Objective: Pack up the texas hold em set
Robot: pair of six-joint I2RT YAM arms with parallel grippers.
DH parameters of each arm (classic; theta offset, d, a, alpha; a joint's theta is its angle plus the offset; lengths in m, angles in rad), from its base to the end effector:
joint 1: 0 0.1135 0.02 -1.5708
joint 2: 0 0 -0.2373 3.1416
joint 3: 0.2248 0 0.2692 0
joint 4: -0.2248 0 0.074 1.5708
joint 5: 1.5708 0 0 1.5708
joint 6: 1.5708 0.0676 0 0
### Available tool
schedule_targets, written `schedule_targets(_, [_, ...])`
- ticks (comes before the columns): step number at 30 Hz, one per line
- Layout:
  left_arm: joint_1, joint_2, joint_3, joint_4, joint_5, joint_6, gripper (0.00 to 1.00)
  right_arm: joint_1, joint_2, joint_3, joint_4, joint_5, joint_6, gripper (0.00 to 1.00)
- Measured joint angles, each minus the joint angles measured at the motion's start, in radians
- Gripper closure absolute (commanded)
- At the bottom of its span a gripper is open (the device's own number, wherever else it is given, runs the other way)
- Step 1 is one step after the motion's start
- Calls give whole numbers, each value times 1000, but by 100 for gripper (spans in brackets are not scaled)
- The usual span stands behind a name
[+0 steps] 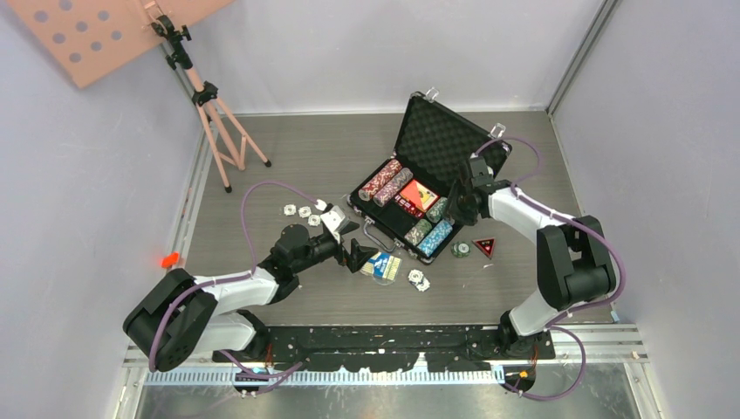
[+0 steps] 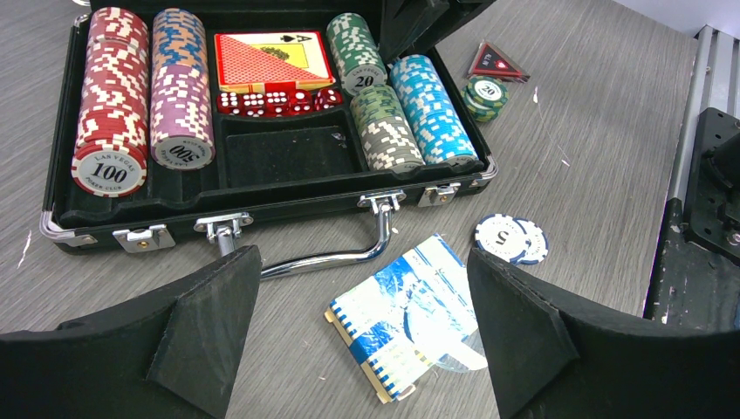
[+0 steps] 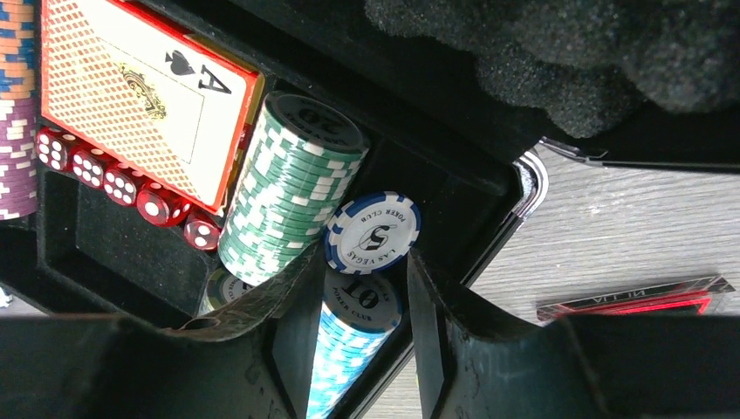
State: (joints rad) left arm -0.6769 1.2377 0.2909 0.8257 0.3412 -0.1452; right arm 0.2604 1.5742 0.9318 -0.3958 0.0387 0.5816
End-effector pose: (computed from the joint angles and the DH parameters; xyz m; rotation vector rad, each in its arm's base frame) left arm 0.2050 -0.1937 0.1432 0.7164 1.6161 -0.8944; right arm 0.3280 0.0847 0.1197 0.4342 2.5932 0.2467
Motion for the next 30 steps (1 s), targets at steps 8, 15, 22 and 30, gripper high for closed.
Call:
schedule_targets(8, [0, 0, 0, 0, 0, 0, 9, 15, 31, 81, -88, 22, -49, 77])
schedule_targets(15, [0, 0, 0, 0, 0, 0, 9, 17, 23, 107, -129, 58, -64, 78])
schedule_targets(22, [0, 0, 0, 0, 0, 0, 9, 17, 20, 110, -144, 64, -69, 78])
schedule_targets(30, [0, 0, 0, 0, 1, -1, 9, 16, 10, 119, -197, 100, -69, 76])
